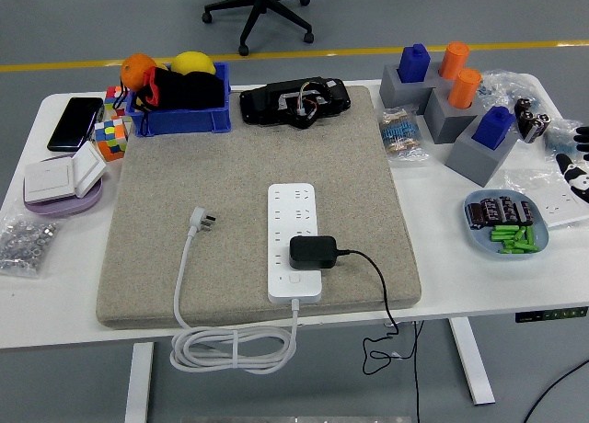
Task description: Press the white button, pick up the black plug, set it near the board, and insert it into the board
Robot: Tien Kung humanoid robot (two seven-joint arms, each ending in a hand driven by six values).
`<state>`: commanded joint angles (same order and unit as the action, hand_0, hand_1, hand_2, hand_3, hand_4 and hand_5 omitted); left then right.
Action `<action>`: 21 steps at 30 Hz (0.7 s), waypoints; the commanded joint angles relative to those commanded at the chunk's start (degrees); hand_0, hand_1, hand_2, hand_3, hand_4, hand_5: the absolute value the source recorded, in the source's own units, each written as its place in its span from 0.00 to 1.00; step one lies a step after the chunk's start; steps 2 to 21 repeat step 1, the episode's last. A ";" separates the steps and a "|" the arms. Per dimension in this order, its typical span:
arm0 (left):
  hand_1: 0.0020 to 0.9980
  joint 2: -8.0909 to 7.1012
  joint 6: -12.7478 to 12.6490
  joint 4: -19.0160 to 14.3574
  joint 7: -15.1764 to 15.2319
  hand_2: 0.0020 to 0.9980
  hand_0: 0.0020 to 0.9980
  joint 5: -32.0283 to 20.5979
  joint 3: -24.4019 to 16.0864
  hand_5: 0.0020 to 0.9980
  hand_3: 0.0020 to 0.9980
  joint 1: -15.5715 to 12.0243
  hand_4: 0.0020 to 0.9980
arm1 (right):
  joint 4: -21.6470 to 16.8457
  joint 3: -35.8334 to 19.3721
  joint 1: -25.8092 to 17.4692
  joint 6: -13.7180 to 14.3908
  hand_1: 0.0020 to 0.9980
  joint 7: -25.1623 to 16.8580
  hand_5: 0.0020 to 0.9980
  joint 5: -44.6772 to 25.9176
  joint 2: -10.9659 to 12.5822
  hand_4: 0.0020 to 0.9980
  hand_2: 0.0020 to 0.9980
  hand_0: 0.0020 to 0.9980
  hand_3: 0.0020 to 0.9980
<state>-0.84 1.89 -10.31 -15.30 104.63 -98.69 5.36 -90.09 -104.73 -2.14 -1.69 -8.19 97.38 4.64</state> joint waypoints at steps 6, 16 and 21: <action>0.50 0.02 -0.03 0.00 0.01 0.50 0.47 -0.07 0.00 0.27 0.59 0.02 0.56 | 0.01 -0.06 0.00 -0.01 0.60 0.03 0.20 0.04 0.03 0.80 0.60 0.60 0.60; 0.50 0.02 -0.03 0.00 0.01 0.50 0.47 -0.07 0.00 0.27 0.59 0.02 0.56 | 0.01 -0.06 0.00 -0.01 0.60 0.03 0.20 0.04 0.03 0.80 0.60 0.60 0.60; 0.50 0.02 -0.03 0.00 0.01 0.50 0.47 -0.07 0.00 0.27 0.59 0.02 0.56 | 0.01 -0.06 0.00 -0.01 0.60 0.03 0.20 0.04 0.03 0.80 0.60 0.60 0.60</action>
